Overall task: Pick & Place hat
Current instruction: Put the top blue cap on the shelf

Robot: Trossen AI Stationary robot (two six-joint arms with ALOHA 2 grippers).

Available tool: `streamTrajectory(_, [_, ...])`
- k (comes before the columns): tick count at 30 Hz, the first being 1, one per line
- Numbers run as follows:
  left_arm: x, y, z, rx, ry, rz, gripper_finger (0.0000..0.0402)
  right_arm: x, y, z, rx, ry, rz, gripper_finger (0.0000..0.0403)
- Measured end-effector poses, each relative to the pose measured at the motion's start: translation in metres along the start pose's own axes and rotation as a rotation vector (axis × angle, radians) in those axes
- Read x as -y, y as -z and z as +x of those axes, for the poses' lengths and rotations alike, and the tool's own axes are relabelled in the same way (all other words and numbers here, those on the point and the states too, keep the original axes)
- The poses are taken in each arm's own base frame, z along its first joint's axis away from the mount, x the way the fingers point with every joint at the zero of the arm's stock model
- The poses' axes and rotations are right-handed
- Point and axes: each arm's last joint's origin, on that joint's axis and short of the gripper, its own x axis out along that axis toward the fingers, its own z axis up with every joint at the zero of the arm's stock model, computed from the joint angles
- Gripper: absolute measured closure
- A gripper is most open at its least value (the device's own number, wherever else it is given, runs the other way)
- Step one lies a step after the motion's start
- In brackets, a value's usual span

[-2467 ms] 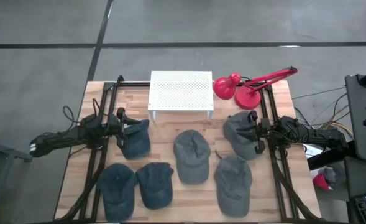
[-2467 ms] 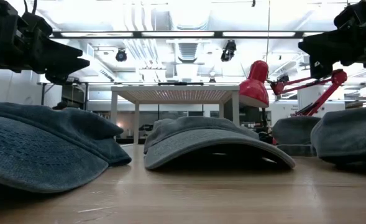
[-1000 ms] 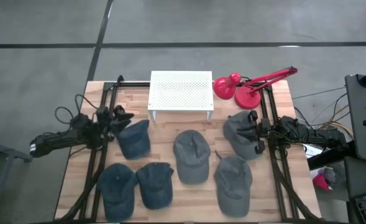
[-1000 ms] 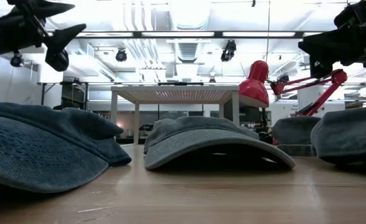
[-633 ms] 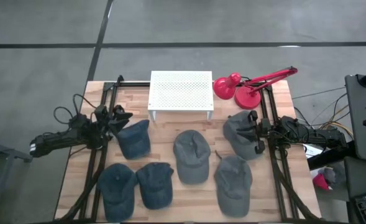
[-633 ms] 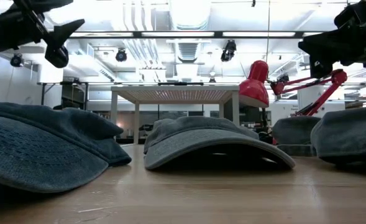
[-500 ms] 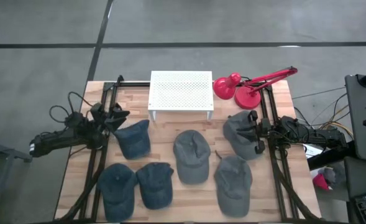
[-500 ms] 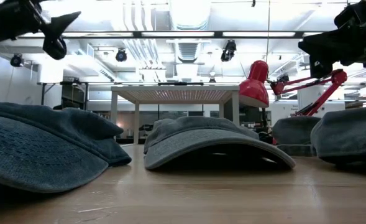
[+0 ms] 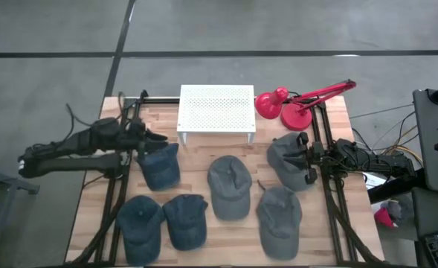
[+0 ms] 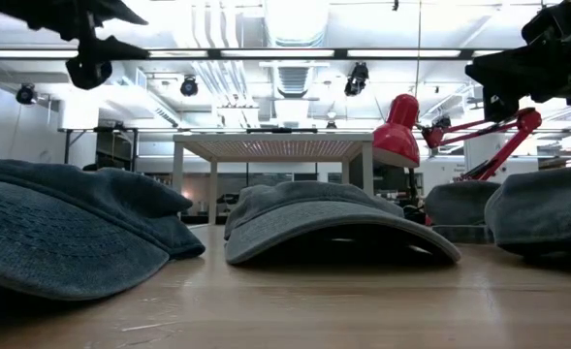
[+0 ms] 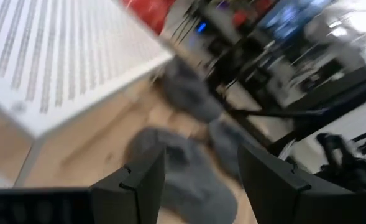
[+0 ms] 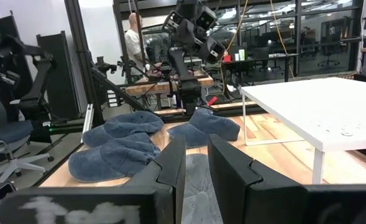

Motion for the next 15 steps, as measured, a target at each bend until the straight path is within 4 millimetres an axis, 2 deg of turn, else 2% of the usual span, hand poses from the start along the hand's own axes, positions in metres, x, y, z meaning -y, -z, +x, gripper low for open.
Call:
streamTrajectory(7, [0.016, -0.024, 0.002, -0.079, -0.197, -0.138, 0.0201, 0.0, 0.0, 0.0, -0.001, 0.0, 0.0, 0.0339])
streamTrajectory(13, [0.014, -0.027, -0.008, -0.112, -0.464, -0.307, 0.0201, 0.0, 0.0, 0.0, -0.001, 0.0, 0.0, 0.0339])
streamTrajectory(15, [0.013, -0.026, -0.008, -0.113, -0.483, -0.348, 0.0201, 0.0, 0.0, 0.0, -0.001, 0.0, 0.0, 0.0339])
